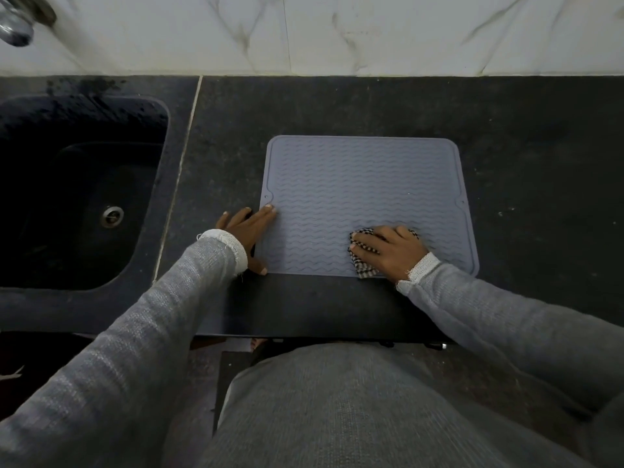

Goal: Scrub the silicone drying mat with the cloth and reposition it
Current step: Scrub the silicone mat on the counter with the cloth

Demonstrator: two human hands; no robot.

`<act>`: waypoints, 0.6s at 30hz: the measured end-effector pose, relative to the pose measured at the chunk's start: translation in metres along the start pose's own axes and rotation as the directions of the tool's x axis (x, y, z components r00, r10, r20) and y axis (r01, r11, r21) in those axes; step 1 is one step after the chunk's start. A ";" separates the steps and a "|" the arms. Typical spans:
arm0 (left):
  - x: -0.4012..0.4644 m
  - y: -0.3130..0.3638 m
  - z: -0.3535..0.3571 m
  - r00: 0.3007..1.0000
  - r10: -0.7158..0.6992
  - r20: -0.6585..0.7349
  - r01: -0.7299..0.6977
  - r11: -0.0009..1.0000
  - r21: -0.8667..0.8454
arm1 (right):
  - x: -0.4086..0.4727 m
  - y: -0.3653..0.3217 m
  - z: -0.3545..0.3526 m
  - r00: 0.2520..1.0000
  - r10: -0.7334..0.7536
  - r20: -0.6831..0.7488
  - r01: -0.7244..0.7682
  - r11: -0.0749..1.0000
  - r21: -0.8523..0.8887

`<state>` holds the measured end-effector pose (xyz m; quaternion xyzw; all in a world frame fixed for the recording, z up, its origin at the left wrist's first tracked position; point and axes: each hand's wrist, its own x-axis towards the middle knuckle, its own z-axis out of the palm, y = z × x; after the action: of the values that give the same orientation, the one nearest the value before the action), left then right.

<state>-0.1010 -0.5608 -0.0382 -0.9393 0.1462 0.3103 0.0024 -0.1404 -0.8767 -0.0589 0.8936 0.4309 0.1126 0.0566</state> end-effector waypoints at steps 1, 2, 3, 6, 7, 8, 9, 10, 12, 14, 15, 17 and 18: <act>0.000 0.005 -0.001 1.000 -0.003 -0.005 0.003 1.000 0.024 | -0.001 0.000 0.001 1.000 0.001 0.009 -0.001 1.000 0.009; 0.001 0.012 -0.002 0.999 -0.005 -0.037 0.006 1.000 0.027 | -0.002 -0.001 0.001 1.000 -0.005 0.009 0.004 1.000 0.019; 0.003 0.019 -0.002 0.996 0.001 -0.088 0.001 1.000 0.014 | -0.003 -0.001 0.000 1.000 -0.006 0.026 0.005 1.000 0.030; 0.014 0.049 0.000 0.975 0.090 -0.204 -0.101 0.994 -0.042 | 0.001 -0.001 -0.005 0.999 0.013 0.045 -0.016 0.998 0.068; 0.020 0.061 0.002 0.967 0.134 -0.216 -0.148 0.988 -0.052 | 0.002 0.000 -0.009 0.999 0.025 0.048 -0.029 0.996 0.080; 0.026 0.073 0.004 0.962 0.164 -0.216 -0.180 0.982 -0.059 | 0.004 0.000 -0.011 0.999 0.043 0.026 -0.046 0.994 0.095; 0.031 0.084 0.006 0.963 0.174 -0.207 -0.190 0.980 -0.060 | 0.005 -0.001 -0.014 0.998 0.060 0.007 -0.061 0.992 0.112; 0.035 0.094 0.008 0.966 0.169 -0.195 -0.183 0.981 -0.056 | 0.006 -0.002 -0.014 0.997 0.074 -0.022 -0.071 0.990 0.124; 0.042 0.106 0.014 0.976 0.140 -0.169 -0.149 0.988 -0.040 | 0.013 -0.008 -0.015 0.996 0.079 -0.029 -0.075 0.990 0.123; 0.046 0.108 0.018 0.982 0.124 -0.145 -0.131 0.990 -0.042 | 0.019 -0.017 -0.015 0.998 0.051 0.030 -0.054 0.995 0.081; 0.047 0.107 0.018 0.982 0.124 -0.142 -0.132 0.990 -0.048 | 0.021 -0.020 -0.017 0.997 0.045 0.060 -0.049 0.996 0.069; 0.048 0.103 0.018 0.980 0.137 -0.142 -0.146 0.988 -0.053 | 0.020 -0.022 -0.017 0.997 0.047 0.061 -0.051 0.996 0.067; 0.048 0.101 0.017 0.979 0.147 -0.141 -0.156 0.986 -0.053 | 0.015 -0.018 -0.016 0.998 0.052 0.045 -0.055 0.995 0.079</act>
<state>-0.1024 -0.6694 -0.0714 -0.9440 0.2074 0.2492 -0.0613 -0.1495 -0.8537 -0.0444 0.9085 0.4097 0.0774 0.0271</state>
